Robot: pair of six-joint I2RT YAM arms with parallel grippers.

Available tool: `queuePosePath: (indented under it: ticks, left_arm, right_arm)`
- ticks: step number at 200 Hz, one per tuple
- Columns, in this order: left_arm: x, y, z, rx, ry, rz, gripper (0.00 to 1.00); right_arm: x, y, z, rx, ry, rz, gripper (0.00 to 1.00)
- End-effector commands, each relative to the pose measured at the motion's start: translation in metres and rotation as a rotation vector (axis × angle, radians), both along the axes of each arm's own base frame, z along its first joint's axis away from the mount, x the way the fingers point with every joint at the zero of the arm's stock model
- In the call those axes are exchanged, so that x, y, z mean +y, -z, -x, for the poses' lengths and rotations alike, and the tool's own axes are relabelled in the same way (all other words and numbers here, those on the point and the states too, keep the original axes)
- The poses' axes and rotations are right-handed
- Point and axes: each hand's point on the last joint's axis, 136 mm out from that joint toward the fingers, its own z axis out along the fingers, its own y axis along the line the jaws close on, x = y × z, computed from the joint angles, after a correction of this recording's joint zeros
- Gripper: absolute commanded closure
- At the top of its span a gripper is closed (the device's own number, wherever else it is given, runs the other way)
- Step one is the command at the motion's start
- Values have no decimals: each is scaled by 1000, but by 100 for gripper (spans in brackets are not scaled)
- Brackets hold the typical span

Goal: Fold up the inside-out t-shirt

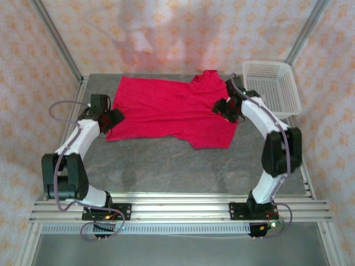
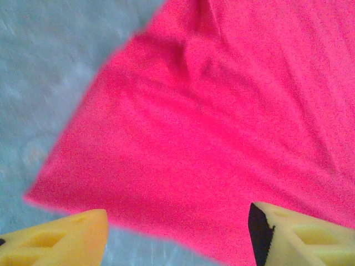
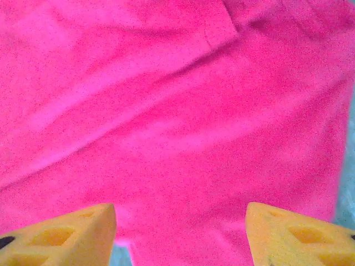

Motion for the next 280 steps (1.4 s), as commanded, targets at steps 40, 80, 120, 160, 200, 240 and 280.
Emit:
queuePosePath:
  ticks: [40, 80, 120, 160, 200, 240, 280]
  left_arm:
    - [4, 47, 57, 82, -28, 2, 20]
    - [18, 78, 53, 145, -64, 18, 23]
    - [36, 93, 44, 177, -104, 19, 37]
    - [40, 91, 31, 171, -110, 25, 69]
    - [42, 71, 40, 163, -112, -2, 100]
    - [42, 20, 58, 74, -118, -42, 100]
    - [41, -8, 50, 11, -109, -54, 100]
  right_arm:
    - [-6, 52, 80, 74, 75, -46, 35]
    - [-8, 82, 80, 118, 101, -33, 35]
    - [-14, 101, 60, 91, 127, 19, 41]
    - [-15, 99, 52, 73, 105, 42, 83]
    - [-15, 73, 96, 167, 52, 20, 100]
    - [-24, 6, 137, 93, 13, 10, 100]
    - [-19, -33, 92, 3, 36, -31, 100]
